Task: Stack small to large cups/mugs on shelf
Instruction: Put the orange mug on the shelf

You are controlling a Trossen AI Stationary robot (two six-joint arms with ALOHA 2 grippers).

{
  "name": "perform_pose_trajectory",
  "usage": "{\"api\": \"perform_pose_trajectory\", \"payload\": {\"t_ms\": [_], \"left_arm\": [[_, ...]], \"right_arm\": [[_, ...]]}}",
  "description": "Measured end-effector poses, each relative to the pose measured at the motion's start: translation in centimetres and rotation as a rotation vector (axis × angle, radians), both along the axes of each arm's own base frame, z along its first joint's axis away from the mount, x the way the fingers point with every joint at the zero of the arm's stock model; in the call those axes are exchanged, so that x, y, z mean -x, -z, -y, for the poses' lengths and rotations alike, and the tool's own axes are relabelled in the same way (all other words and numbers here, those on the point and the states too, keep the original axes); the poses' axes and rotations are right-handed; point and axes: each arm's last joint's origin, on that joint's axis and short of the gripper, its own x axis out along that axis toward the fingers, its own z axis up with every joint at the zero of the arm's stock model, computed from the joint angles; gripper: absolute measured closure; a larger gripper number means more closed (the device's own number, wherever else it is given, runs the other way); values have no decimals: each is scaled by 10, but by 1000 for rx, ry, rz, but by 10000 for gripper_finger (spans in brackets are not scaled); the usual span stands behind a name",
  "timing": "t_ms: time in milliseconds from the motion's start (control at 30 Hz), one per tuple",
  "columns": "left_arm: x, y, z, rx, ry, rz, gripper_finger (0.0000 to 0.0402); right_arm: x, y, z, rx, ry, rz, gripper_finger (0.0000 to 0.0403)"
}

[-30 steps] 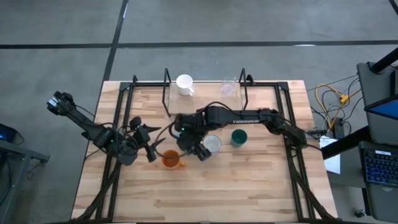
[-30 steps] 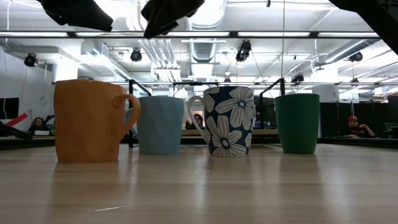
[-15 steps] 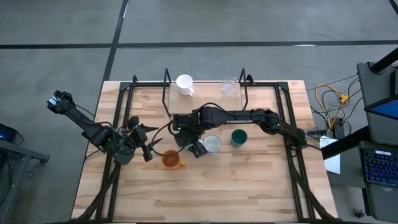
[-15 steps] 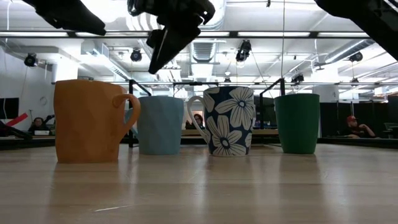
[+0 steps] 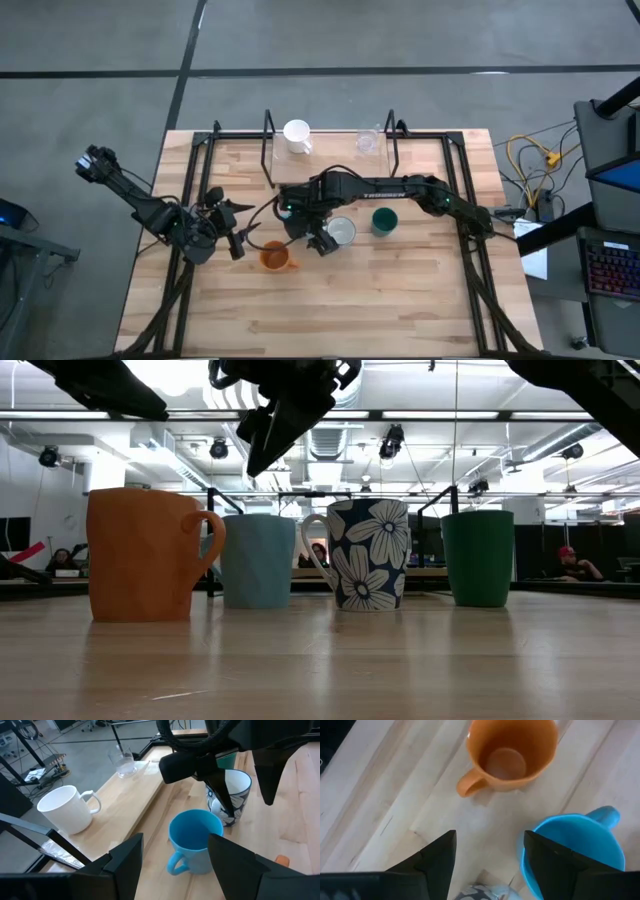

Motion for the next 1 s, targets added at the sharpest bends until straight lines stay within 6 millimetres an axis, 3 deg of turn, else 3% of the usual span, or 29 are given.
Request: {"api": "perform_pose_trajectory", "payload": {"t_ms": [267,433,667,1000], "left_arm": [[0,0,0,6,8,-5,194],[0,0,0,6,9,-5,194],[0,0,0,7,8,-4,194],[0,1,1,29,35,-18,194]], "right_arm": [[-1,0,-2,-36,-5,3,177],[-4,0,-17,-111,-26,32,177],[-5,14,-39,-97,-119,53,177],[-7,33,-46,-80,-146,54,177]]}}
